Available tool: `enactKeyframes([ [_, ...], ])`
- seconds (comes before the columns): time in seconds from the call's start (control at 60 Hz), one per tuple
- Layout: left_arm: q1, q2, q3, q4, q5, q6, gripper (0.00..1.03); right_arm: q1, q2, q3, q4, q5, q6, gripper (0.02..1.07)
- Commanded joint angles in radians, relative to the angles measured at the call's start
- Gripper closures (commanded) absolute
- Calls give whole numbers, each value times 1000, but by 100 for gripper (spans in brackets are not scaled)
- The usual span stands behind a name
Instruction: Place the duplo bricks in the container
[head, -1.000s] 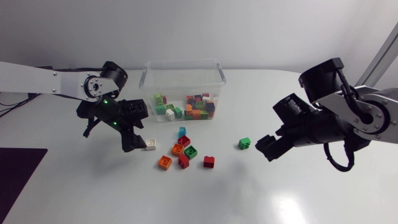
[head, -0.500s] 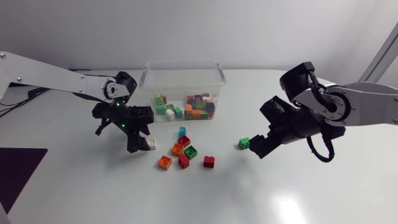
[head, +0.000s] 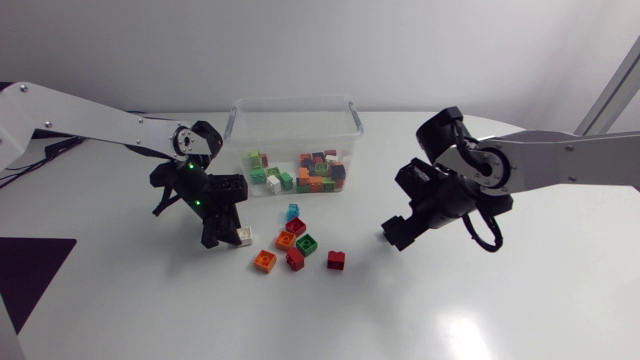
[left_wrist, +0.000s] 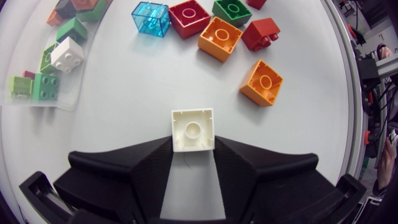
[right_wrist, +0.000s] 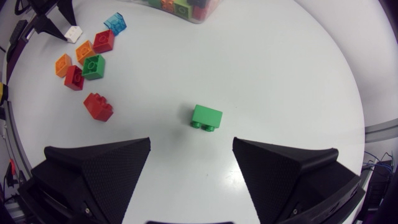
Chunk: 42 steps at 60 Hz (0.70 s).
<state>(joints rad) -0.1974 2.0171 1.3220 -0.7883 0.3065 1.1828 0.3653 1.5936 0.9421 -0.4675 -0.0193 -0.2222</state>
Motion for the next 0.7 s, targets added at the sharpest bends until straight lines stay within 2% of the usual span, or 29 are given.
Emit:
enactKeyframes([
  [0.0, 0, 29, 26, -34, 9, 24, 71, 9, 68, 40, 3, 27, 40, 18],
  [0.283, 36, -93, 3, -69, 65, 20, 71, 0, 177, 116, -14, 45, 93, 24],
  [0.367, 42, -136, -12, -75, 69, 15, 71, -2, 206, 127, -14, 45, 104, 30],
  [0.533, 46, -244, -29, -89, 94, 1, 71, -2, 247, 144, -14, 58, 116, 31],
  [0.6, 46, -285, -26, -94, 111, -9, 71, -2, 259, 150, -11, 62, 116, 39],
  [0.683, 49, -331, -20, -94, 121, -26, 71, -2, 270, 156, -10, 71, 119, 43],
])
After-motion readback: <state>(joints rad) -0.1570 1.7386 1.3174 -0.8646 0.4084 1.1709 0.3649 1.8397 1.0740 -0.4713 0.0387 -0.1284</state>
